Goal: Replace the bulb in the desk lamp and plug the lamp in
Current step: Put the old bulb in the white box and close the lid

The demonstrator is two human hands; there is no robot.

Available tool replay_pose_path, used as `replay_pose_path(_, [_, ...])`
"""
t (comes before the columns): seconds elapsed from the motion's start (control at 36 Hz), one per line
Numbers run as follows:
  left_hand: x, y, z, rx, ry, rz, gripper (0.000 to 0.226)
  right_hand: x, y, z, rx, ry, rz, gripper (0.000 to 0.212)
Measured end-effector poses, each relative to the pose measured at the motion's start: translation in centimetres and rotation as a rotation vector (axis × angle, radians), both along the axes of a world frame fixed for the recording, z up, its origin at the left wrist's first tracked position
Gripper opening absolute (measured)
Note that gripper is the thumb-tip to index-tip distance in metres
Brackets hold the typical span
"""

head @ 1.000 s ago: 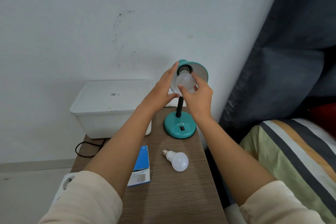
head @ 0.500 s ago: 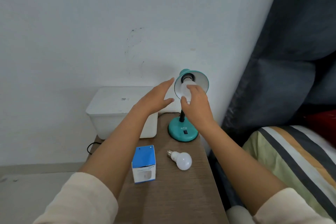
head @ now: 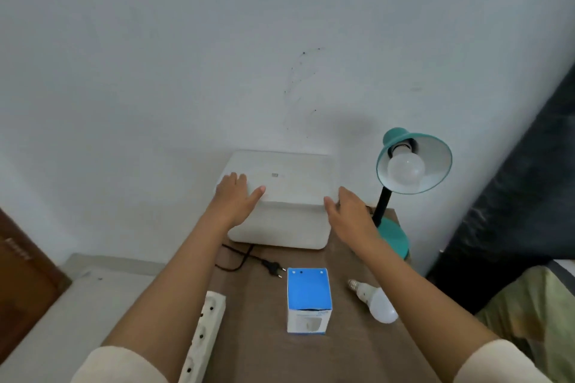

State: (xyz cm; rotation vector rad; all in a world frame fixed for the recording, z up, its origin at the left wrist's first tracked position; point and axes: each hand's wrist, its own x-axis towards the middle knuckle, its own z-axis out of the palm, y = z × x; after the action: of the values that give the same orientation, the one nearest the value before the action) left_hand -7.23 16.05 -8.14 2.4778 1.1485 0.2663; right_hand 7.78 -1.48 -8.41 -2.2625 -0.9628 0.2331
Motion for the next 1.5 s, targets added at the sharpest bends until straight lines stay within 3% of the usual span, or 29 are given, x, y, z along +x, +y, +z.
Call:
replay_pose_path(0.08, [-0.8,2.7,-1.2,-0.071,-0.063,0.092,0.077,1.4,2.4,-0.9,0.028,0.089,-0.026,0.051])
replay_pose_path(0.17, [-1.1,4.2,-2.1,-0.184,-0.194,0.150,0.081,2.2,4.2,-1.0,0.055,0.177,-0.045,0.055])
replay_pose_path(0.25, [-1.3,5.3,-2.9,-0.356,-0.456,0.160,0.059,2.5,5.3,-0.7,0.147,0.262,-0.051,0.039])
replay_pose_path(0.33, [-1.1,5.3,-3.3,-0.462,-0.639,0.183,0.045,3.0,6.0,-1.2,0.190,0.304,-0.065,0.040])
replay_pose_path(0.42, [-0.7,5.1,-3.2,-0.494,-0.737,0.203,0.040,3.1,6.3,-1.3,0.245,0.315,-0.099,0.044])
replay_pose_path(0.58, [-0.9,4.5,-1.8,-0.505,-0.895,0.216,0.033,2.1,6.2,1.0,0.401,0.241,-0.069,0.032])
replay_pose_path(0.69, [-1.7,3.1,0.4,-0.483,-0.994,0.201,0.030,0.7,5.2,3.0,0.445,0.245,-0.063,0.046])
replay_pose_path(0.78, [-3.2,1.2,1.8,-0.465,-1.013,0.181,0.030,-0.6,3.4,4.2,0.442,0.258,-0.071,0.052])
replay_pose_path(1.06, [-10.2,-9.8,2.6,-0.343,-0.913,0.154,0.035,-6.6,-7.3,3.9,0.438,0.241,-0.123,0.036])
replay_pose_path(1.17, [-12.9,-14.7,0.4,-0.355,-0.884,0.186,0.040,-9.0,-12.3,2.1,0.439,0.240,-0.133,0.029])
replay_pose_path(1.5, [-18.7,-27.7,-9.2,-0.512,-0.771,0.278,0.060,-15.7,-25.4,-5.9,0.303,0.229,-0.222,0.050])
